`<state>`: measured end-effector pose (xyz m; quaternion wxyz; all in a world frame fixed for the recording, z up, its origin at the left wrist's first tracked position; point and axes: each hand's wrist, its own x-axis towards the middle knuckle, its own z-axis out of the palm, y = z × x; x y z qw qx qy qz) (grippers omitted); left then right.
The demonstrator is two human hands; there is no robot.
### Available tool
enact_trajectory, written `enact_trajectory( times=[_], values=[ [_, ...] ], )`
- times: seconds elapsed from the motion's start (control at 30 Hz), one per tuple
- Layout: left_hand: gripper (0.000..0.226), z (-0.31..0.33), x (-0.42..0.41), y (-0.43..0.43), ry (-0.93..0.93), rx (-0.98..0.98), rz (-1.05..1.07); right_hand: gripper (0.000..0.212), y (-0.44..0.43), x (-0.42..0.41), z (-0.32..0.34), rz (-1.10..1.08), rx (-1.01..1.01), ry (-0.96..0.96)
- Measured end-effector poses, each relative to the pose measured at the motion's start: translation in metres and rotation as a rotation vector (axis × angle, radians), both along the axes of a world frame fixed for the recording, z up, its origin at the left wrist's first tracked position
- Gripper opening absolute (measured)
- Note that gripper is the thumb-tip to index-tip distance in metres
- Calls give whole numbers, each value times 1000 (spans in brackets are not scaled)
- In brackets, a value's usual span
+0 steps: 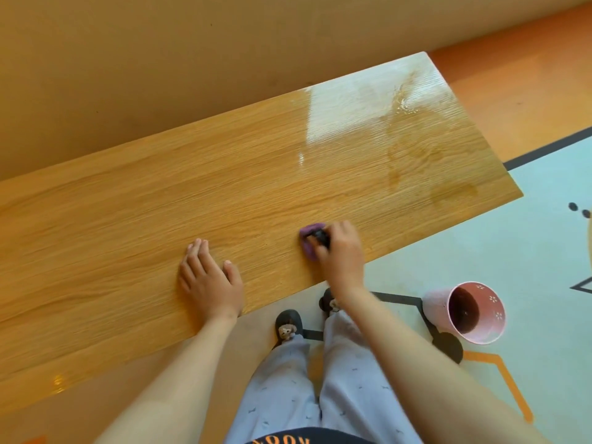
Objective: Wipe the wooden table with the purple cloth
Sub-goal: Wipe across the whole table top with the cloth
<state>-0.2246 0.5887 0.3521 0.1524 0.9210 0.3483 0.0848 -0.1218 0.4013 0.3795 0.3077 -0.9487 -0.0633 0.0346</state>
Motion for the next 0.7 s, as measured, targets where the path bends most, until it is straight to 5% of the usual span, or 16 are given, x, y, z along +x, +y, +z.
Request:
enact_trajectory(
  times=[0.17,0.5,0.7],
  values=[
    [56,0,0,-1,-12,3,-4,25,21,-35,-5,204,32,-52],
    [55,-1,0,0,9,-1,-18,23,-121,27,-3,-348,-86,-94],
    [55,4,0,-1,24,-23,-16,18,-42,-22,-4,-54,6,-25]
  ],
)
